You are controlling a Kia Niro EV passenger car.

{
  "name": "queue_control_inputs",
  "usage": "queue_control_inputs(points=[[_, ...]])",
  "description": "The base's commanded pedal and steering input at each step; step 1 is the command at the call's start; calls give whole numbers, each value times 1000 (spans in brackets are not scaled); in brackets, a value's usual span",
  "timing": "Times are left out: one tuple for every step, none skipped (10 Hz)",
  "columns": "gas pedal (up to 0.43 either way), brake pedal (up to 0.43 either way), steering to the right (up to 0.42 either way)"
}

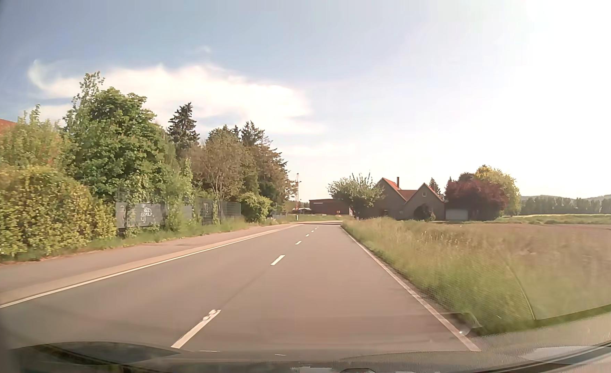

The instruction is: Follow the waypoints while adhering to traffic rules and regulations

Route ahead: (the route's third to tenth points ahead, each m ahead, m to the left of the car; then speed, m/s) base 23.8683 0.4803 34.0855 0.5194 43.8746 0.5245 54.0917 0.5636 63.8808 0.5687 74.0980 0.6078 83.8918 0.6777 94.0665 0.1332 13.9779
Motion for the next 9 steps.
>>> queue_control_inputs(points=[[118, 0, 1], [110, 0, 1], [110, 0, 1], [110, 0, 1], [110, 0, 0], [118, 0, 0], [130, 0, 0], [138, 0, 0], [150, 0, 0]])
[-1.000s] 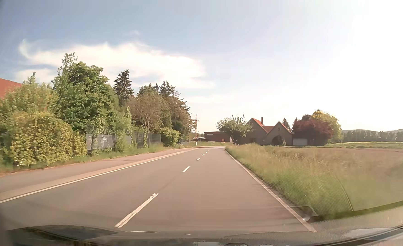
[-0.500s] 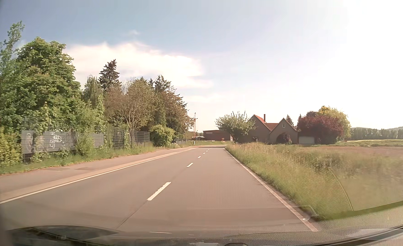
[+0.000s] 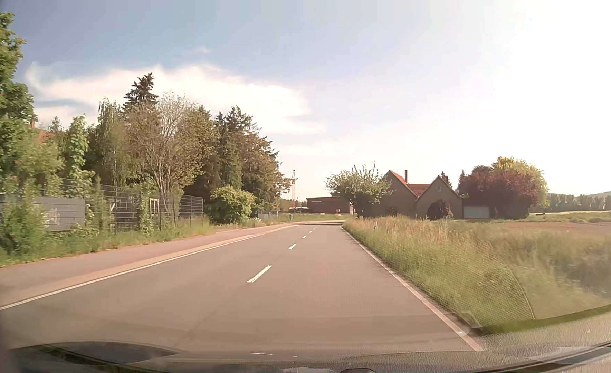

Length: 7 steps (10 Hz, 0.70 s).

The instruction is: Follow the waypoints while adhering to traffic rules and regulations

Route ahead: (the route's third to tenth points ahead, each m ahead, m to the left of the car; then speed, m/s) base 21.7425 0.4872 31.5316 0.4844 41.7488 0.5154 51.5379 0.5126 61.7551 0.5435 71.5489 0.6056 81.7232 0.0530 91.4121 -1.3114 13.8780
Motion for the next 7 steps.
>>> queue_control_inputs(points=[[150, 0, 0], [150, 0, 0], [150, 0, 0], [150, 0, 0], [150, 0, 0], [150, 0, 0], [150, 0, 0]])
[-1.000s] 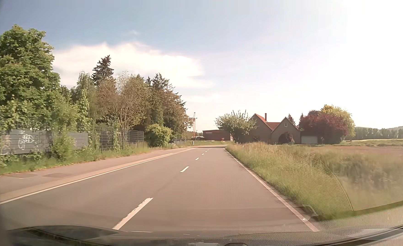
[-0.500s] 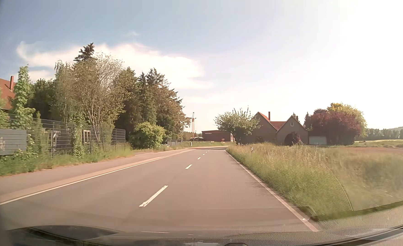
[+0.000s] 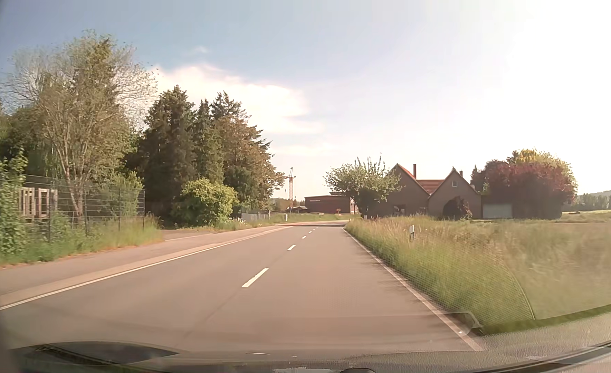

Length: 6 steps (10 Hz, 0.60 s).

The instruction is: Follow the waypoints while adhering to traffic rules and regulations

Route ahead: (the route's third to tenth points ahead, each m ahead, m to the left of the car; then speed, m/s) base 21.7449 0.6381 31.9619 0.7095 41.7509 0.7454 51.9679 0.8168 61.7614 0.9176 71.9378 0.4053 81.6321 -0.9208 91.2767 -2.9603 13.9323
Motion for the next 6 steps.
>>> queue_control_inputs(points=[[150, 0, 0], [150, 0, 0], [150, 0, 0], [150, 0, 0], [150, 0, 0], [150, 0, 0]])
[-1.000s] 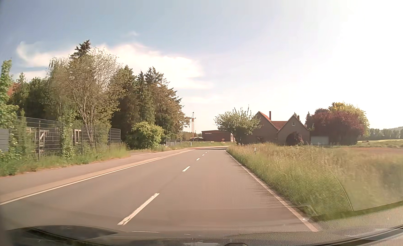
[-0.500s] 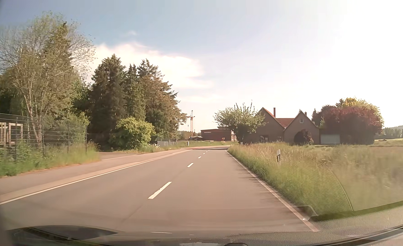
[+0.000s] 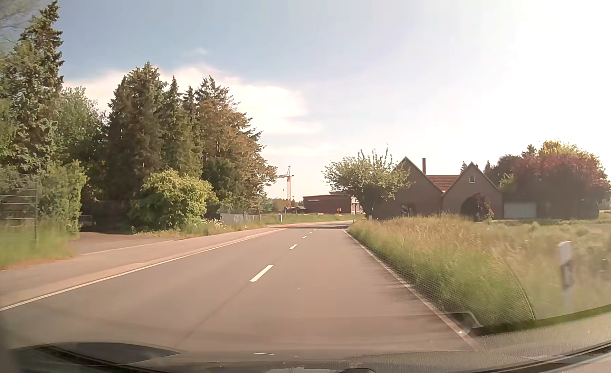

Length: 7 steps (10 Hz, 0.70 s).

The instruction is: Follow the waypoints while adhering to traffic rules and regulations

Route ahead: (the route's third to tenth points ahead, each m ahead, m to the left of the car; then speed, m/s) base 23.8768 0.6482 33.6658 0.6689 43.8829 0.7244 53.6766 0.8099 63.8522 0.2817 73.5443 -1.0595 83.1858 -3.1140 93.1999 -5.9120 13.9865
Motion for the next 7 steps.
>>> queue_control_inputs(points=[[150, 0, 0], [138, 0, 0], [130, 0, 0], [130, 0, 0], [130, 0, 0], [130, 0, 0], [138, 0, 0]])
